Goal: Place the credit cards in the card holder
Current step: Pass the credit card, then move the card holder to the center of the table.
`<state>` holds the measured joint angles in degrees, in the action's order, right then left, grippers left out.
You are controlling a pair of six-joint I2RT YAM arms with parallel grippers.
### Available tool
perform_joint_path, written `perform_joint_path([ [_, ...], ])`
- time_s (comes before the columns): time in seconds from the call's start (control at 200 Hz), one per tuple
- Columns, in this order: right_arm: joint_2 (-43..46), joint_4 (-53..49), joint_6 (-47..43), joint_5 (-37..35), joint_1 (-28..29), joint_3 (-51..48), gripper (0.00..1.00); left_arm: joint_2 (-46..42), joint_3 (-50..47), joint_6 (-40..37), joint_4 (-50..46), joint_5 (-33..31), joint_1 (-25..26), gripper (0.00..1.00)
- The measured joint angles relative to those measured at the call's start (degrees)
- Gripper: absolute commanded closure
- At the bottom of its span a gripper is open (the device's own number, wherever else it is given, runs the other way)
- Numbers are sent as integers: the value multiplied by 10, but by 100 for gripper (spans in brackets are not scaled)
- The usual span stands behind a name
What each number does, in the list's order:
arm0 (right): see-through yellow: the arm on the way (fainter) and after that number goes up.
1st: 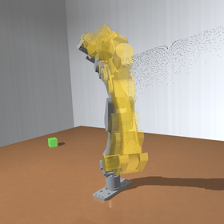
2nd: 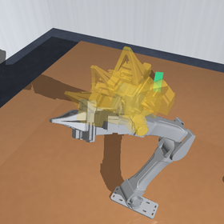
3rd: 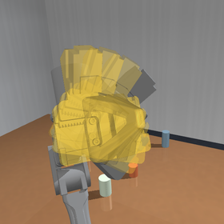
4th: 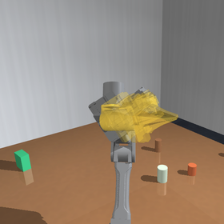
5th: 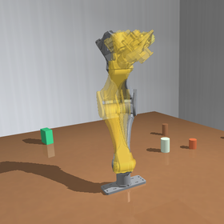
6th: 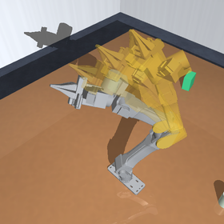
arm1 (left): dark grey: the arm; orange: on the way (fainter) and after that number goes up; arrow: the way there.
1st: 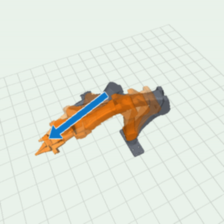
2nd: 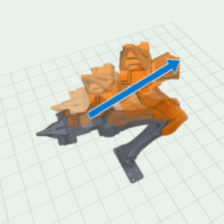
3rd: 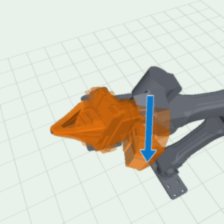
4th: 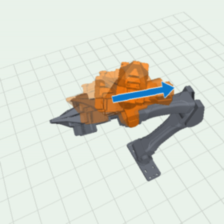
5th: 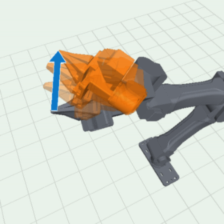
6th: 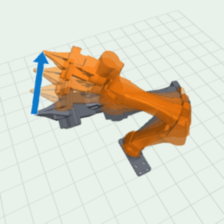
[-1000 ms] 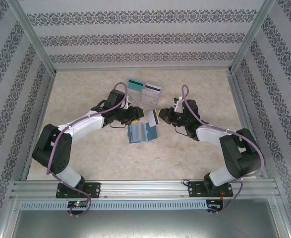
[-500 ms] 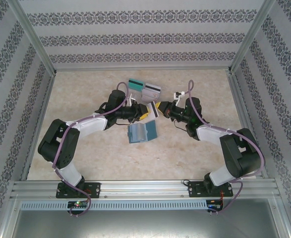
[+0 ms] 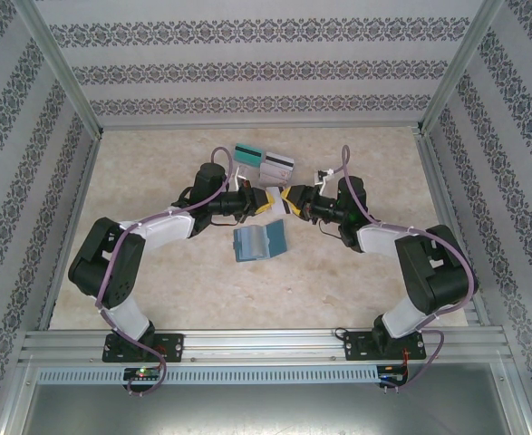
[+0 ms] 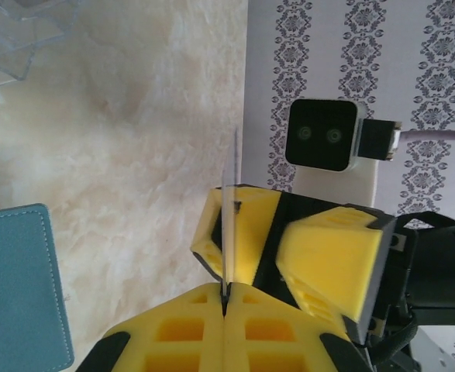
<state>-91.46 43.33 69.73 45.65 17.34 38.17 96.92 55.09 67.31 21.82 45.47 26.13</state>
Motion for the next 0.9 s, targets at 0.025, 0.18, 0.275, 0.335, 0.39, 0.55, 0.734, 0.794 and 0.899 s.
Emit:
perform_joint_path([
  [0.025, 0, -2, 0, 6, -1, 3, 65, 0, 0, -3, -2, 0, 0, 100],
  [0.18, -10, -7, 2, 33, -9, 16, 83, -4, 8, -14, -7, 4, -3, 100],
  [0.275, -18, -11, 1, 46, -10, 22, 94, -4, 9, -18, -13, 6, -4, 100],
  [0.335, -21, -10, 0, 54, -11, 26, 100, -4, 9, -20, -25, 7, -7, 93],
  [0.39, -21, -11, 1, 57, -11, 27, 100, -5, 10, -26, -33, 9, -10, 77],
  [0.55, -2, -84, -49, 52, 0, 30, 100, -20, 19, -85, -153, -38, -14, 68],
  [0.734, 51, -320, -201, -78, 110, 90, 100, -54, 27, -174, -343, -168, -19, 70],
  [0.794, 54, -377, -236, -134, 154, 115, 100, -54, 21, -187, -367, -190, -19, 72],
  [0.899, 50, -452, -271, -219, 211, 144, 100, -53, -4, -194, -386, -211, -19, 80],
])
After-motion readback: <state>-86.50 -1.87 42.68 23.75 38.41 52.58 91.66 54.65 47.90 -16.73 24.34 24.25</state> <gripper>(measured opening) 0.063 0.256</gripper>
